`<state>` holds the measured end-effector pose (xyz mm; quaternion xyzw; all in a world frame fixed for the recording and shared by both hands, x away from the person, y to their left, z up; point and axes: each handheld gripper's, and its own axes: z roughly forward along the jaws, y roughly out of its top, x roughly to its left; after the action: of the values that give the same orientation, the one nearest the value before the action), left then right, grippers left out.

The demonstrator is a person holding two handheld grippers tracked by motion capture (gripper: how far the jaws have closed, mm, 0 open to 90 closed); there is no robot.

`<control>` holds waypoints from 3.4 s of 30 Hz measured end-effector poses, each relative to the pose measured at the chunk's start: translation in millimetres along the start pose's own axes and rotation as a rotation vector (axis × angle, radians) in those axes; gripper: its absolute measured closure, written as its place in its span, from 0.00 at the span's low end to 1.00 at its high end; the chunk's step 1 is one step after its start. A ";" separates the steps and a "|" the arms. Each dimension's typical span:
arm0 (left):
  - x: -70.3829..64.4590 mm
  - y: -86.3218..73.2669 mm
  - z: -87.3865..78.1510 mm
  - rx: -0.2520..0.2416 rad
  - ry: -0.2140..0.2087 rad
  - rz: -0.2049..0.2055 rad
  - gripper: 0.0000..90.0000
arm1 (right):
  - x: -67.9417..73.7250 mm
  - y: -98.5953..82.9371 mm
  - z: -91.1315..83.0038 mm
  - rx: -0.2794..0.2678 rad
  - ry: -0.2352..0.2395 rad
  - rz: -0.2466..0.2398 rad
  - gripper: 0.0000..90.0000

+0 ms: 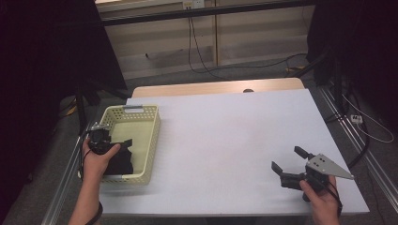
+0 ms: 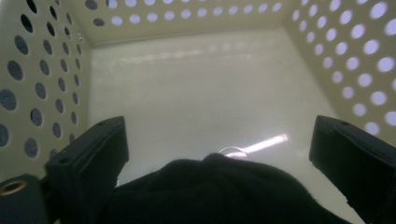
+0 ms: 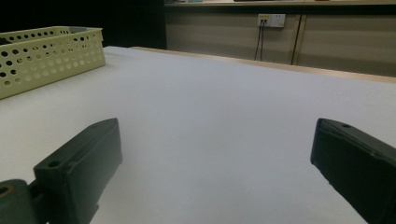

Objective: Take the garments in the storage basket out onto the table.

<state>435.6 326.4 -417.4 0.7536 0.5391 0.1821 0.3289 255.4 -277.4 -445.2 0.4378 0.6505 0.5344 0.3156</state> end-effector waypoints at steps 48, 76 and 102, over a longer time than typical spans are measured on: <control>-14.5 42.8 -10.5 -0.048 -0.020 0.018 0.11 | -5.7 -1.6 5.5 -0.002 0.007 0.021 0.02; -18.0 0.8 23.2 0.201 -0.195 0.005 0.49 | -4.3 -0.8 7.6 0.001 0.010 0.008 0.02; -63.2 90.4 -37.6 0.030 -0.168 -0.012 0.62 | -3.6 -0.2 7.8 -0.003 0.006 0.010 0.02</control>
<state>452.3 260.5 -322.8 0.7677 0.5168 0.1082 0.3630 263.7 -277.4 -447.4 0.4392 0.6484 0.5382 0.3115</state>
